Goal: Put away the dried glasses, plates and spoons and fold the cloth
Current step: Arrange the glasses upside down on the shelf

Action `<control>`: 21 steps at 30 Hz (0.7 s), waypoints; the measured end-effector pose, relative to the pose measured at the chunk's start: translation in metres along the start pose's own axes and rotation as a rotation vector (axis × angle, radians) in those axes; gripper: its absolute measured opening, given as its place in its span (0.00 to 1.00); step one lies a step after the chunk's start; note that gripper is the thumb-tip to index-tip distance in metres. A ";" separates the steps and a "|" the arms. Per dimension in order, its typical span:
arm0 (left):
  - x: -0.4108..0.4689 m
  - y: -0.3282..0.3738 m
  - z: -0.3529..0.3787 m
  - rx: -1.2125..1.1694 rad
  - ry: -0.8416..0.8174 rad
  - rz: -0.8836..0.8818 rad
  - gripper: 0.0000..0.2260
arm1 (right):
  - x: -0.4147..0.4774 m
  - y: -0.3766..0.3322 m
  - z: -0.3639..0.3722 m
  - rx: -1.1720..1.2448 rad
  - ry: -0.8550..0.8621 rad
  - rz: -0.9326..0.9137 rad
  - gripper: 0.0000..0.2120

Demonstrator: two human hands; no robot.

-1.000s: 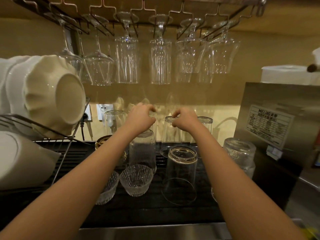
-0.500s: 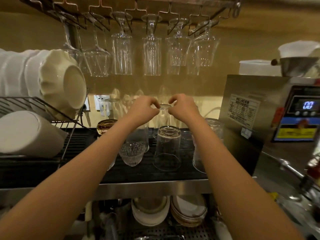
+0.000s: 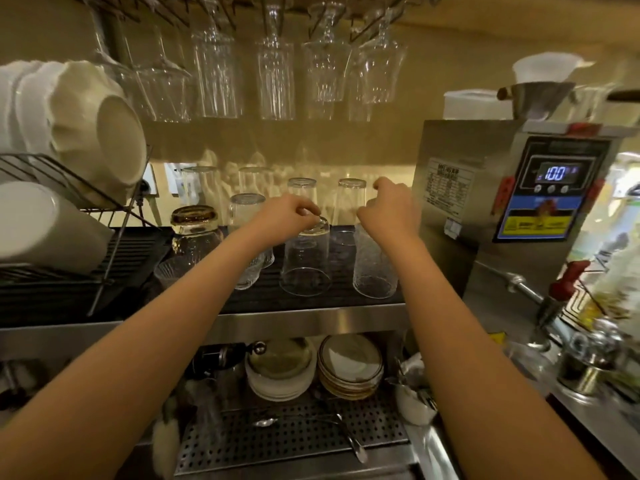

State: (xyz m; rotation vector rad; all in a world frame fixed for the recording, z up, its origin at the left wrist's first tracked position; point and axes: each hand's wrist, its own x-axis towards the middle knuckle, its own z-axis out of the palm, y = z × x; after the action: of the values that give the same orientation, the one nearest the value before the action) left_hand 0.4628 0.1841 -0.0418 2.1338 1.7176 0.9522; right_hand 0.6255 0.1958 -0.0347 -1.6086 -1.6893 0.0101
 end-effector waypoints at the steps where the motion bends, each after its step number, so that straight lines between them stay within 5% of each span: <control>1: -0.001 0.000 0.003 -0.006 0.003 0.002 0.12 | -0.003 0.005 0.000 0.036 0.003 0.026 0.20; 14: -0.006 0.003 0.011 0.210 -0.135 -0.007 0.32 | -0.022 0.036 0.017 0.504 -0.088 0.289 0.39; 21: -0.008 0.005 0.012 0.225 -0.158 -0.045 0.36 | -0.021 0.042 0.020 0.532 -0.082 0.246 0.33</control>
State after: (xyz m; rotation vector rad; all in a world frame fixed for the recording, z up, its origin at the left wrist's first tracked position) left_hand 0.4738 0.1773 -0.0511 2.2274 1.8591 0.5837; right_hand 0.6474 0.1958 -0.0809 -1.4026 -1.3812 0.6050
